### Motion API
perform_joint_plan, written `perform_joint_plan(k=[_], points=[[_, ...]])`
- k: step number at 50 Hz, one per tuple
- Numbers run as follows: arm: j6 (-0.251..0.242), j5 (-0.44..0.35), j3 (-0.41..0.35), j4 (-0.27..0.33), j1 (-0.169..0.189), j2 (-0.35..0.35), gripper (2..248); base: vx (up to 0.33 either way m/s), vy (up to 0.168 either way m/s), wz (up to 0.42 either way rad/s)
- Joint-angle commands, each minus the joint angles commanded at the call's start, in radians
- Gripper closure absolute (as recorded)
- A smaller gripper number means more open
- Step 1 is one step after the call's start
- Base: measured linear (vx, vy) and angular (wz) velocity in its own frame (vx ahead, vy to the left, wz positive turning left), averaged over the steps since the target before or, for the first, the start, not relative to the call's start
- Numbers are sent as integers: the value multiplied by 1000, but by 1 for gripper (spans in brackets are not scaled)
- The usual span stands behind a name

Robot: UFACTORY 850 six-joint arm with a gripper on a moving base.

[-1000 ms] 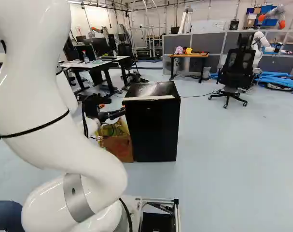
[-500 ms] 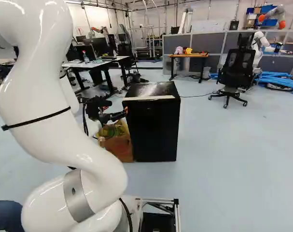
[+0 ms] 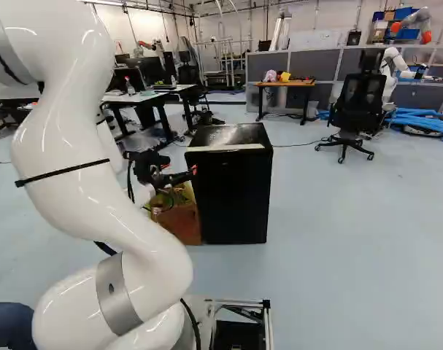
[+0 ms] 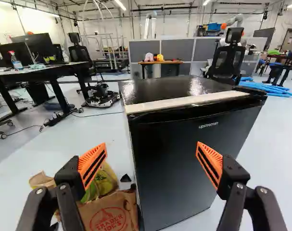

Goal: Grab a drink from the fridge

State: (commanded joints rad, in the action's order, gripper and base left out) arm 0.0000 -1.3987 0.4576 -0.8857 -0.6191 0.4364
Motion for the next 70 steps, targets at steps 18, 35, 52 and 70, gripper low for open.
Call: perform_joint_plan(k=[18,35,52,70], points=[[0,-20,65,-48,0,95,3,0,0,0],[0,-32,117,-85,-1,138,3,0,0,0],[0,-32,165,-89,-2,167,3,0,0,0],[0,-32,209,-89,6,193,3,0,0,0]])
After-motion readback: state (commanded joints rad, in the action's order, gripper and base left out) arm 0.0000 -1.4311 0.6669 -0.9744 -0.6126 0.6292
